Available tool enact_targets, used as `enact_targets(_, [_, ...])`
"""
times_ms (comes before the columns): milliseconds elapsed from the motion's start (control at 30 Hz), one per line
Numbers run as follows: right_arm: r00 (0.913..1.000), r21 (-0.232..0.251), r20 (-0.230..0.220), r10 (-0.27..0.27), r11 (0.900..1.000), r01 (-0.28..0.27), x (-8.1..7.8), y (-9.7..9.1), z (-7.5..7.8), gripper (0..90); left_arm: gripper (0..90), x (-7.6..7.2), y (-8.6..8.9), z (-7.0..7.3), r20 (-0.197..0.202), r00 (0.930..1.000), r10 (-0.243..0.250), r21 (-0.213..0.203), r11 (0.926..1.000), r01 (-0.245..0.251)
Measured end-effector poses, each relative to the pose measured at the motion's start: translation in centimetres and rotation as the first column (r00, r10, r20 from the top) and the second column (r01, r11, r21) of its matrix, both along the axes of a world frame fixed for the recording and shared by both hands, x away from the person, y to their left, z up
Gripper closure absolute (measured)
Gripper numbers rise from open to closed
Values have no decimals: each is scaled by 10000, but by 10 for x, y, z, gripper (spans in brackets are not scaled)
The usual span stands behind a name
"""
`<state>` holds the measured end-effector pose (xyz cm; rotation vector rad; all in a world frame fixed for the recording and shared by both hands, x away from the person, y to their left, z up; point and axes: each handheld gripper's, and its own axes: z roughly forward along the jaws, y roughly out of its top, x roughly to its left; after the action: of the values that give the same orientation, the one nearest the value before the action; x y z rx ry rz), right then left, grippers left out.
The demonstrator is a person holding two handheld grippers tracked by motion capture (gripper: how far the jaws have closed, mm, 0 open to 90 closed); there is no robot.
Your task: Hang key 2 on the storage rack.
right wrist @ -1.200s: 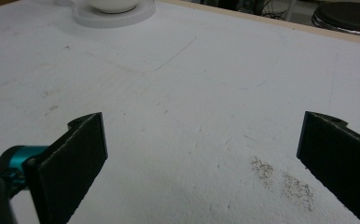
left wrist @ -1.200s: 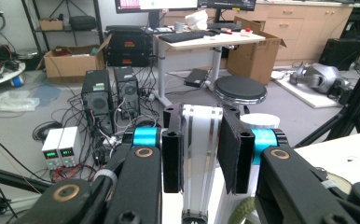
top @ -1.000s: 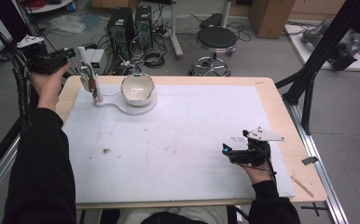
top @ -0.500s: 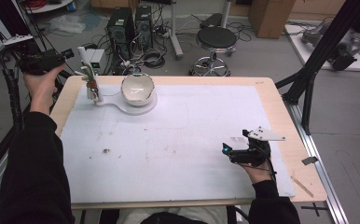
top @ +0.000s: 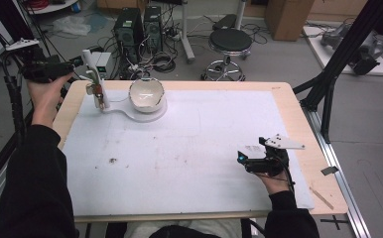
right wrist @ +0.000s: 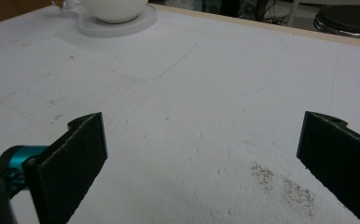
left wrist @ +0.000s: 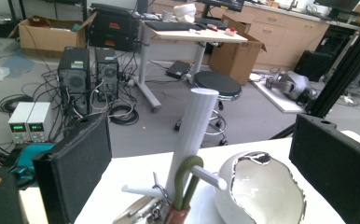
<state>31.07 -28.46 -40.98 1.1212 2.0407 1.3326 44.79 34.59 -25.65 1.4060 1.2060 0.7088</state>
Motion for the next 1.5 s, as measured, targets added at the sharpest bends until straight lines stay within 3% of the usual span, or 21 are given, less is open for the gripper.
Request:
enact_targets(233, [10000, -56, -32, -21, 10000, 20, 1, -1, -1, 6, 22, -9, -1, -8, -330, 9994, -102, 211, 9997, 109])
enact_targets(533, [9999, -85, -105, -28, 10000, 27, 2, 0, -1, 6, 17, -24, -5, -15, -156, 9986, -506, -47, 9987, 506])
enact_targets(700, [9999, -75, -109, 13, 10000, -14, 2, 0, -1, 6, 17, -34, -10, -18, -116, 9971, -758, 95, 9971, 759])
enact_targets(800, [10000, -86, -74, 66, 9999, -67, 2, 0, -1, 6, 17, -39, -13, -21, -199, 9949, -992, 343, 9944, 999])
enact_targets(1033, [10000, -61, -78, 60, 10000, -60, 2, 0, -1, 6, 17, -52, -20, -29, -112, 9905, -1367, 395, 9898, 1370])
enact_targets(1267, [9999, -122, -104, 47, 9999, -48, 2, 0, -2, 6, 17, -64, -28, -48, -395, 9837, -1756, 685, 9817, 1780])
enact_targets(1500, [9998, -192, -190, 50, 9998, -53, 2, 1, -2, 6, 17, -75, -35, -65, -567, 9766, -2073, 675, 9752, 2109])
